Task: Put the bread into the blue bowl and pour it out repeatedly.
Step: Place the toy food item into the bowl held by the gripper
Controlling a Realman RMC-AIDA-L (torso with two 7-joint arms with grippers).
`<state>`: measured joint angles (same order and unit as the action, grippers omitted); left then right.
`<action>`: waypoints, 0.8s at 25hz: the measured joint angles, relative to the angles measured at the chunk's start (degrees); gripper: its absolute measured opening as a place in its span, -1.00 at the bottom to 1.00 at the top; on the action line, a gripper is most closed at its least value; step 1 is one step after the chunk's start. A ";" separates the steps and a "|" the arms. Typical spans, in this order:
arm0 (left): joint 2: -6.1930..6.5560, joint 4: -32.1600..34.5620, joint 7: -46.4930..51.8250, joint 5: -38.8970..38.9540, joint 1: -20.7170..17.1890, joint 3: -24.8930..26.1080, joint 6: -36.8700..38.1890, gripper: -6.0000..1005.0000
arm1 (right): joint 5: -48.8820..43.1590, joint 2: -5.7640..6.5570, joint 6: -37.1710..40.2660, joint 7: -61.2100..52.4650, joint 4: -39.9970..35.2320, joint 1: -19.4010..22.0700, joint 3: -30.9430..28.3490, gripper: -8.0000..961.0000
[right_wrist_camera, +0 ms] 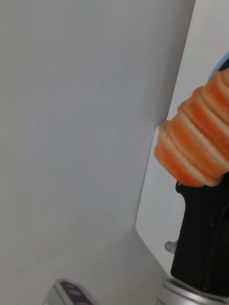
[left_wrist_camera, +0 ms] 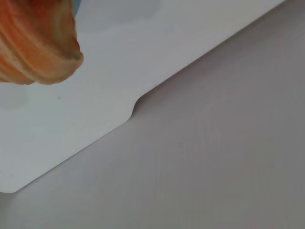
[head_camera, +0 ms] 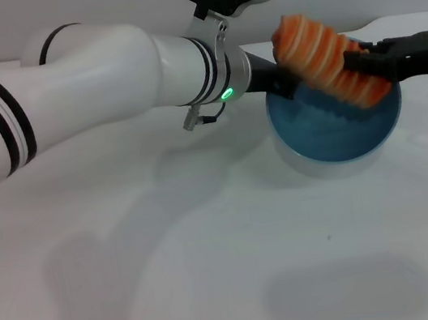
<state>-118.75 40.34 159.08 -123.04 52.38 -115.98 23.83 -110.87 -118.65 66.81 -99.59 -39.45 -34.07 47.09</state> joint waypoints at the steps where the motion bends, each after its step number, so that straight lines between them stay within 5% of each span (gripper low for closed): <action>1: 0.08 0.09 0.00 0.59 0.00 0.02 0.37 -0.99 | 0.00 0.01 -0.11 0.15 0.19 -0.05 -0.01 -0.66; 3: 0.14 0.15 0.00 1.02 0.00 0.06 0.70 -0.99 | -0.02 0.06 -0.14 0.47 0.50 -0.11 0.01 -0.65; 6: 0.16 0.16 0.00 1.15 0.04 0.08 0.78 -0.99 | -0.08 0.11 0.66 0.50 0.45 -0.12 0.04 -0.21; 11: 0.11 0.01 0.00 1.27 0.10 0.08 0.78 -0.99 | 0.01 0.10 1.62 0.50 -0.33 0.32 0.15 0.22; 20: 0.01 -0.19 0.00 1.34 -0.01 0.15 0.58 -0.99 | 0.32 0.11 2.69 -0.01 -3.07 2.09 -0.17 0.37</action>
<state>-118.74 40.15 159.09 -121.70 52.37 -115.83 24.41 -110.55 -118.54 69.50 -99.60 -42.52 -31.98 46.92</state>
